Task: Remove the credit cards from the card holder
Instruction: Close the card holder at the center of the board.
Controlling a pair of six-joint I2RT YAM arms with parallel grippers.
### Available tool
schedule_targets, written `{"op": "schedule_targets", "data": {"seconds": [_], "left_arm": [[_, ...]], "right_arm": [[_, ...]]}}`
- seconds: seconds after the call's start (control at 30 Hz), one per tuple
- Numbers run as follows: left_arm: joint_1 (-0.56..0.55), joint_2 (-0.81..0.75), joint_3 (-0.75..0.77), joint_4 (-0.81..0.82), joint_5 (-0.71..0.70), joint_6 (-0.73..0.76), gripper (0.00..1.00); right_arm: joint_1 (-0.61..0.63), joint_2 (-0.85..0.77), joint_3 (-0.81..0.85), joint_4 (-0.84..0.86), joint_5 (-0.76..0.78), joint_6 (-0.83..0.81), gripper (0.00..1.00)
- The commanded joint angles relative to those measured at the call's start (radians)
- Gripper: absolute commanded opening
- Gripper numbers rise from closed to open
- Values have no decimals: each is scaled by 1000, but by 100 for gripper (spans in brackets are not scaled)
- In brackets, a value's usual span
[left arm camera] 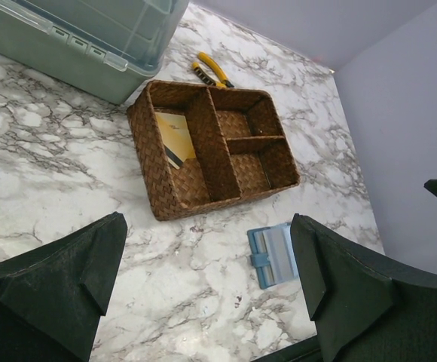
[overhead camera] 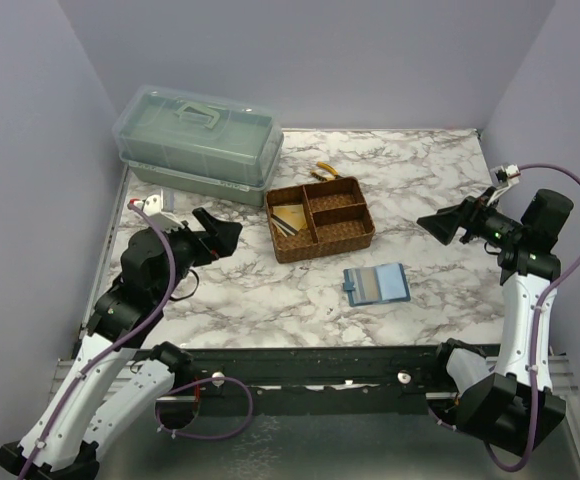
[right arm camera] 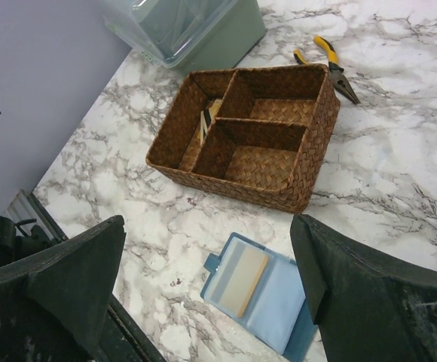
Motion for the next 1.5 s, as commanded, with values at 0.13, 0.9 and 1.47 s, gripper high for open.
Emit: {"op": "schedule_targets", "data": {"seconds": [0.13, 0.9, 1.47], "left_arm": [[6, -10, -12, 15, 37, -29, 99], [6, 4, 1, 28, 24, 22, 99], [6, 36, 59, 15, 13, 78, 99]], "right_arm": [[-6, -14, -9, -2, -22, -23, 100], [-6, -38, -10, -6, 5, -14, 100], [-7, -73, -11, 58, 172, 189, 100]]}}
